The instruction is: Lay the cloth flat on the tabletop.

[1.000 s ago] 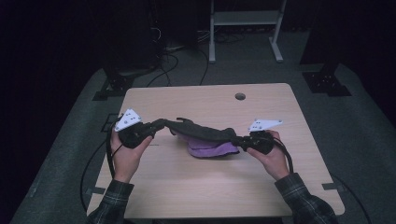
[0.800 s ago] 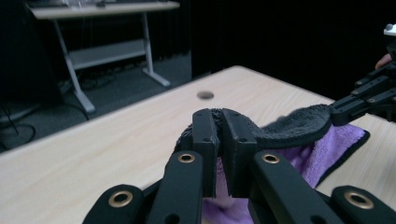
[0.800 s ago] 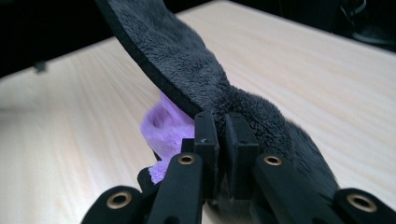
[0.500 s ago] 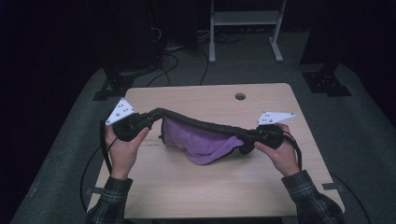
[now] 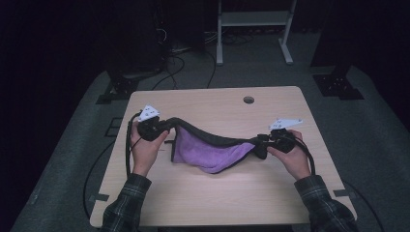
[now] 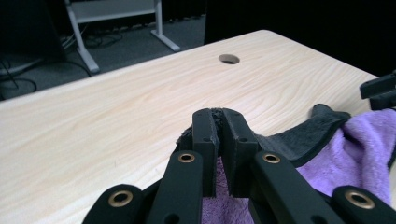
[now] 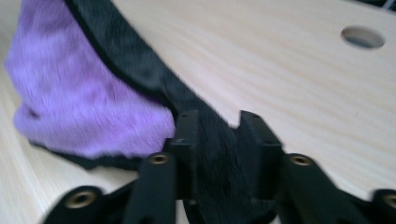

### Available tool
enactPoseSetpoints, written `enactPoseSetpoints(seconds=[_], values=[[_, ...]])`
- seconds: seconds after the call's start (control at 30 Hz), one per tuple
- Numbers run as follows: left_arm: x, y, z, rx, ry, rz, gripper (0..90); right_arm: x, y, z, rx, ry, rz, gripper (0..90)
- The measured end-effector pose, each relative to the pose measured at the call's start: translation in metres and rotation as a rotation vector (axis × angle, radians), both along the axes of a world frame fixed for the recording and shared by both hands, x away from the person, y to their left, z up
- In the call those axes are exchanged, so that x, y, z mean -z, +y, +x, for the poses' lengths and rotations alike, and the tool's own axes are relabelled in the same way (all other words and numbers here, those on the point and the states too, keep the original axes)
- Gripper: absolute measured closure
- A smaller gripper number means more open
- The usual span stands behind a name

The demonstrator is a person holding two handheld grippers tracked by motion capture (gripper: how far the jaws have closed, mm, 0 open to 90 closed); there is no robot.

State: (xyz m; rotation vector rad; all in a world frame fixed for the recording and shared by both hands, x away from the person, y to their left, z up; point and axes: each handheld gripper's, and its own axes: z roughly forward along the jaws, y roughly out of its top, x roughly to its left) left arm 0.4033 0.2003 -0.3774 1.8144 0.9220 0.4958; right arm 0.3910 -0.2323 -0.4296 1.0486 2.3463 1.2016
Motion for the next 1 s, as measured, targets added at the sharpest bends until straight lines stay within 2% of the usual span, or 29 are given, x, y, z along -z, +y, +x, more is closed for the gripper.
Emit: enactPoseSetpoints(seconds=[0.03, 0.07, 0.1, 0.2, 0.4, 0.43, 0.6, 0.7, 0.8, 0.83, 0.87, 1.0], values=[[0.001, 0.001, 0.000, 0.000, 0.002, -0.001, 84.7, 0.002, -0.001, -0.001, -0.005, 0.002, 0.003, 60.2], [0.001, 0.002, 0.000, -0.003, 0.004, -0.004, 84.7, 0.009, -0.002, -0.002, -0.039, 0.019, -0.013, 54.6], [0.001, 0.002, 0.000, -0.003, 0.004, -0.003, 84.7, 0.009, -0.002, -0.002, -0.039, 0.019, -0.013, 54.6], [0.001, 0.004, 0.000, -0.007, -0.001, 0.004, 84.6, 0.018, -0.002, -0.006, -0.070, 0.031, -0.070, 51.3], [0.002, 0.005, 0.000, -0.011, 0.003, 0.003, 84.7, 0.026, -0.011, -0.015, -0.078, 0.024, -0.112, 50.2], [0.002, 0.005, 0.000, -0.010, 0.003, 0.004, 84.6, 0.027, -0.012, -0.015, -0.084, 0.020, -0.130, 49.7], [0.002, 0.005, 0.000, -0.002, 0.005, 0.012, 84.6, 0.037, -0.010, -0.011, -0.092, 0.027, -0.166, 49.0], [0.003, 0.005, 0.000, -0.002, 0.008, 0.010, 84.6, 0.043, -0.009, -0.006, -0.078, 0.057, -0.170, 57.8], [0.004, 0.005, 0.000, 0.000, 0.011, 0.007, 84.6, 0.043, -0.011, -0.003, -0.057, 0.069, -0.154, 71.9], [0.004, 0.005, 0.000, -0.001, 0.012, 0.006, 84.6, 0.043, -0.013, -0.003, -0.047, 0.076, -0.142, 77.1], [0.004, 0.006, 0.000, -0.001, 0.013, 0.007, 84.6, 0.042, -0.015, -0.002, -0.015, 0.104, -0.119, 83.1], [0.005, 0.008, -0.001, -0.003, 0.018, 0.002, 84.6, 0.039, -0.017, -0.001, 0.011, 0.122, -0.095, 86.1]])
